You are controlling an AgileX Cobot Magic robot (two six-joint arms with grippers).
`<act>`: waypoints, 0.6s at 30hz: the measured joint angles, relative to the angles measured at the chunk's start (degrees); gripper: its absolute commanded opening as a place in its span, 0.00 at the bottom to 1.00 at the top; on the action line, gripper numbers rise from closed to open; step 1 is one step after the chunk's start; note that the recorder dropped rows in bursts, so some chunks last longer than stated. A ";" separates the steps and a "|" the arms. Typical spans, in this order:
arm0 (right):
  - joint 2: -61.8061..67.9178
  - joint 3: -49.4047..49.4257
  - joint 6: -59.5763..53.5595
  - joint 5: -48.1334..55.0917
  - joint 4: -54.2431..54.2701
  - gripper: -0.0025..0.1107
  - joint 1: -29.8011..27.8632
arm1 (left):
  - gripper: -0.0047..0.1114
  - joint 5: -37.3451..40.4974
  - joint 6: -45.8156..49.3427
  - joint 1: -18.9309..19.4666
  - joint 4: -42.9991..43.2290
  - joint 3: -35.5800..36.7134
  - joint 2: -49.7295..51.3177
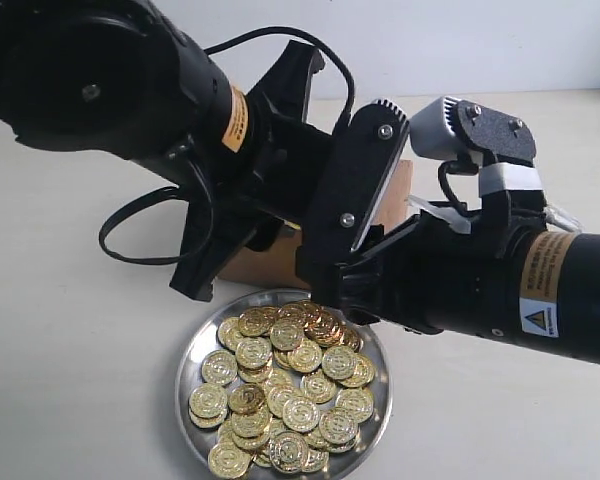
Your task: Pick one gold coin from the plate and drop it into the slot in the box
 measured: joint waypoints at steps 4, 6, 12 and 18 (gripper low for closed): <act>-0.87 0.00 -1.11 1.46 0.00 0.47 -0.11 | 0.33 1.27 0.00 0.00 0.25 0.00 -0.08; -1.92 0.00 -1.55 2.08 0.00 0.47 -1.04 | 0.33 1.53 -0.17 0.23 0.48 0.00 -0.21; -5.15 -0.73 -1.48 1.78 1.04 0.47 -6.89 | 0.33 2.28 0.13 2.82 -0.65 0.03 -1.16; -5.50 -0.79 -0.06 0.39 1.39 0.47 -9.65 | 0.33 -0.06 0.36 3.29 -6.47 0.03 -3.48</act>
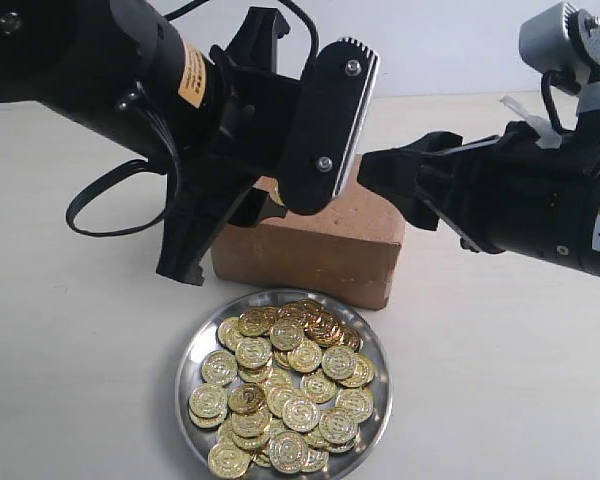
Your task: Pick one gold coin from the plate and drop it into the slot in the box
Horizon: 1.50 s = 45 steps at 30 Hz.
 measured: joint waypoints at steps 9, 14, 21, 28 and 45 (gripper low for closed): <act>0.00 0.00 1.74 -1.89 0.00 0.47 0.00 | 0.33 -1.46 0.07 0.00 -4.39 0.00 -0.03; 0.00 0.00 3.21 -2.34 -0.71 0.47 0.00 | 0.33 -3.68 0.07 0.00 -6.33 0.00 -0.39; 0.00 0.00 12.25 -5.66 -9.54 0.47 0.00 | 0.33 -5.02 0.07 0.00 -6.96 0.00 -0.67; 0.00 0.00 18.34 -7.19 -16.64 0.47 0.00 | 0.33 -7.01 0.22 0.00 -9.20 0.00 -1.70; 0.00 0.00 18.85 -8.29 -16.68 0.31 0.00 | 0.33 -7.67 5.44 0.00 -17.70 0.00 -3.06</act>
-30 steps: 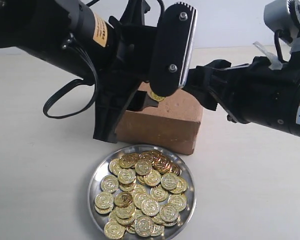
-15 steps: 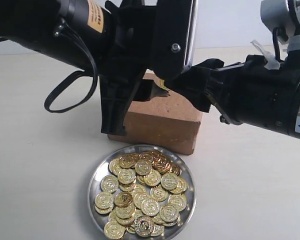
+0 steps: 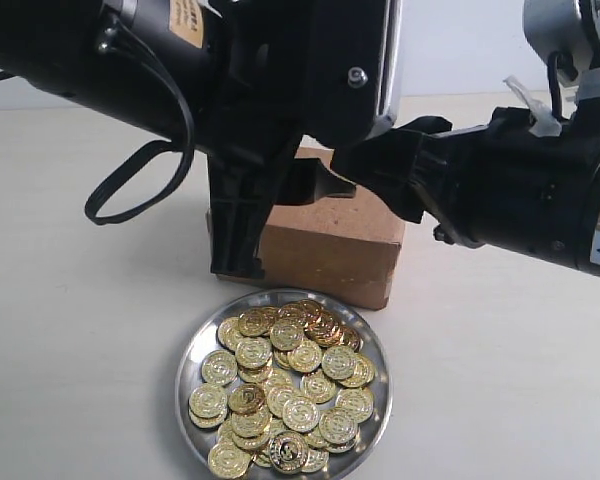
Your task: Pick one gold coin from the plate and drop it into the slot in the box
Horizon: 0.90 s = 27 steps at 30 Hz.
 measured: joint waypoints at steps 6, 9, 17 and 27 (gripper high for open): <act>0.00 0.00 0.00 -1.44 0.67 0.09 0.10 | 0.33 -0.36 1.85 0.00 -0.57 0.00 0.00; 0.00 0.00 -0.34 -2.10 0.67 0.02 0.22 | 0.33 -0.46 1.92 0.00 -0.57 0.00 0.00; 0.00 0.00 -0.80 -2.48 1.07 0.02 0.22 | 0.39 -0.71 2.07 0.00 -0.40 0.00 0.00; 1.49 -1.20 -23.02 1.16 8.22 0.02 0.22 | 0.65 5.00 -7.11 1.82 17.07 0.00 -0.57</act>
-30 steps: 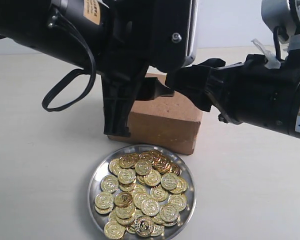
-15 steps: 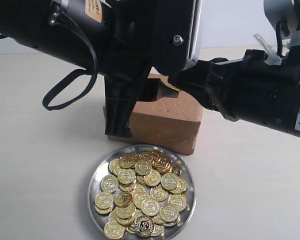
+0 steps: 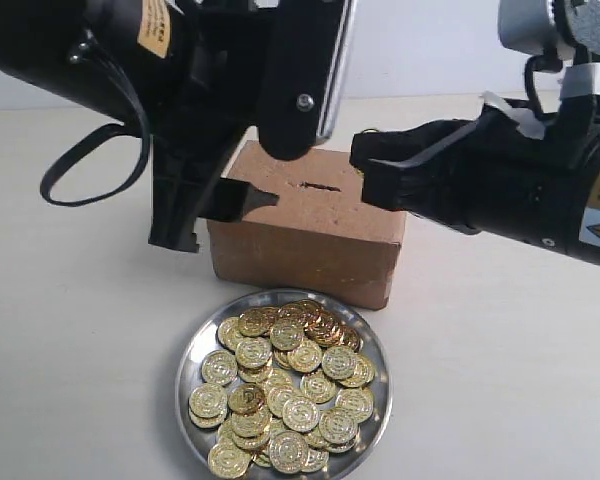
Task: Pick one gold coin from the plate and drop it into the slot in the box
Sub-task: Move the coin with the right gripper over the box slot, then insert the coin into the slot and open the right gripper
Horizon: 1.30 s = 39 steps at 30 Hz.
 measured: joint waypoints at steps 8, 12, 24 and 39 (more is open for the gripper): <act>16.99 -15.35 -21.90 12.59 3.00 0.02 0.00 | 0.44 9.45 -6.18 2.28 8.73 0.00 -6.78; 25.94 -25.73 -30.15 22.73 3.00 0.02 0.00 | 0.44 10.51 -8.09 4.12 8.84 0.00 -10.75; 39.45 -50.88 -89.84 61.54 47.23 0.02 -10.79 | 0.44 11.21 -8.60 5.09 7.95 0.00 -15.91; 51.26 -63.34 -99.44 73.01 50.61 0.02 -15.19 | 0.44 11.21 -8.69 5.09 7.68 0.00 -16.25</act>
